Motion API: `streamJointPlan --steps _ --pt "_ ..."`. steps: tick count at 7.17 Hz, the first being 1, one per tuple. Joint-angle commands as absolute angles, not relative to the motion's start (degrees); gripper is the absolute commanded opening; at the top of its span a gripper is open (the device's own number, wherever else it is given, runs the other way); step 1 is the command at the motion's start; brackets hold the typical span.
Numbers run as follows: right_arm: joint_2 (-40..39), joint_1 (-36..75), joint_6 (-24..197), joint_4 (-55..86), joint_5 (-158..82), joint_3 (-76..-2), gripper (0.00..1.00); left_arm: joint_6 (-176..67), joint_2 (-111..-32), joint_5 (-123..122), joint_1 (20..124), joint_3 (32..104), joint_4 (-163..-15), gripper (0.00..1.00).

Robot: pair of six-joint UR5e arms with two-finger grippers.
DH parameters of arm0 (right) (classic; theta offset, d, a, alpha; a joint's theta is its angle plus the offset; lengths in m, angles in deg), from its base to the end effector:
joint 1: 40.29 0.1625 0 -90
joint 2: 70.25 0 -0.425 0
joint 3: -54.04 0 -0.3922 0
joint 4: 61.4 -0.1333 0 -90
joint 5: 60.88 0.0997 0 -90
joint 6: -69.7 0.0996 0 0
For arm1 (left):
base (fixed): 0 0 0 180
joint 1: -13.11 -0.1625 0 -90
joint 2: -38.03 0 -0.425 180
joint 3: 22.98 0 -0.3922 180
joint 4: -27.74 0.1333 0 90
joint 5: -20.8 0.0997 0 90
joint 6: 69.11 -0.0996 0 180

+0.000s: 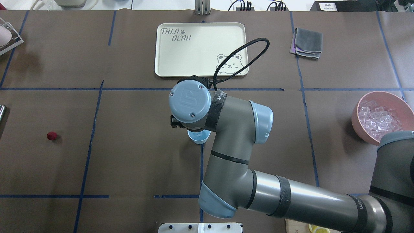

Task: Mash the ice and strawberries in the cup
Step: 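Open the right gripper to drop the ice cube into the cup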

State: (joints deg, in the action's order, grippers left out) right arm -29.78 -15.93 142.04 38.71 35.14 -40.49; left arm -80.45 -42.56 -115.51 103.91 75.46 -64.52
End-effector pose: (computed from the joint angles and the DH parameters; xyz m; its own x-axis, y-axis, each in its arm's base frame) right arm -0.5816 -0.3982 0.1229 0.7293 -0.0010 0.6842 -0.1287 0.9819 0.1386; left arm -0.0672 -0.4230 0.6550 0.6802 0.2031 -0.7044 -0.1222 0.9788 0.1642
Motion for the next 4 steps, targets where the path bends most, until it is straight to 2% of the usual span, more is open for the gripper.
streamJointPlan --steps 1,3,4 --pt "-23.8 -9.83 140.21 39.06 39.81 -47.08 0.99 -80.54 -42.65 -115.51 103.9 75.46 -64.55 1.0" --pt "-11.34 -0.26 126.64 38.71 47.36 -58.06 0.99 -80.54 -42.65 -115.51 103.9 75.37 -64.55 1.0" --pt "-5.09 4.83 119.61 38.54 51.66 -60.54 0.99 -80.54 -42.65 -115.51 103.9 75.46 -64.63 1.0"
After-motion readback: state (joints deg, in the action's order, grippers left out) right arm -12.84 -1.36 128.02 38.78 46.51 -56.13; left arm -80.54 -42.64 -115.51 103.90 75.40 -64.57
